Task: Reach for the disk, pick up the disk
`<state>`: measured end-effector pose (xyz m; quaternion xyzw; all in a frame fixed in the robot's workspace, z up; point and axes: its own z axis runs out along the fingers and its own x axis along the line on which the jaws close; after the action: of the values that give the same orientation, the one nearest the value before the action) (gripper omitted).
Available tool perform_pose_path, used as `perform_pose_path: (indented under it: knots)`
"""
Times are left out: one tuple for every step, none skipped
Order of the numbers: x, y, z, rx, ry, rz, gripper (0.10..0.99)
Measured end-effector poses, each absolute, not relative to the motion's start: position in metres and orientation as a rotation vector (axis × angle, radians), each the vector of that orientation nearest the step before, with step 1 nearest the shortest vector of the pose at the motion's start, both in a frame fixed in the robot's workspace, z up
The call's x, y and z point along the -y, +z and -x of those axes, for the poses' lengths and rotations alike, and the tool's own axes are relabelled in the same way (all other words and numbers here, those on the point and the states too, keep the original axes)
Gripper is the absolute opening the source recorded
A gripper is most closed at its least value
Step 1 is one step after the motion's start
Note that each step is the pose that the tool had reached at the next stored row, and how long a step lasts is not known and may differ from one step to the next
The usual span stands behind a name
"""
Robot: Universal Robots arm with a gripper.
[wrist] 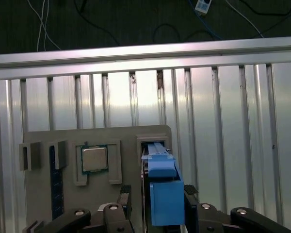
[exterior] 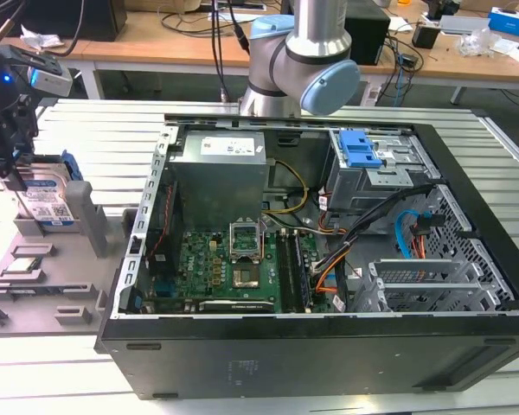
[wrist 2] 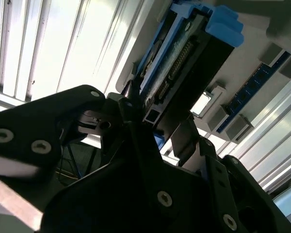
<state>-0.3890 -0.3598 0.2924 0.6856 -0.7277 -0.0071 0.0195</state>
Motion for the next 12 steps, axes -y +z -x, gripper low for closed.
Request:
perform_pose_path:
  knots:
    - [0.3598, 0.2924, 0.389, 2.258, -0.022, -2.128, 0.463]
    - [0.3598, 0.2924, 0.389, 2.258, -0.022, -2.128, 0.4]
    - [0.3598, 0.2924, 0.389, 2.258, -0.022, -2.128, 0.365]
    - [0.3598, 0.2924, 0.389, 2.258, -0.022, -2.128, 0.365]
    - [0.3598, 0.2924, 0.389, 2.258, -0.022, -2.128, 0.365]
    - [0.3598, 0.2923, 0.389, 2.258, -0.022, -2.128, 0.365]
    - [0.3598, 0.2924, 0.389, 2.258, -0.022, -2.128, 0.365]
    - [0.3598, 0.2923, 0.389, 2.258, -0.022, -2.128, 0.365]
    - [0.3598, 0.2923, 0.389, 2.258, -0.022, -2.128, 0.365]
    - [0.3598, 0.2923, 0.389, 2.258, -0.022, -2.128, 0.365]
    - [0.3598, 0.2923, 0.389, 2.258, -0.022, -2.128, 0.365]
    - [0.3598, 0.2922, 0.389, 2.258, -0.022, -2.128, 0.365]
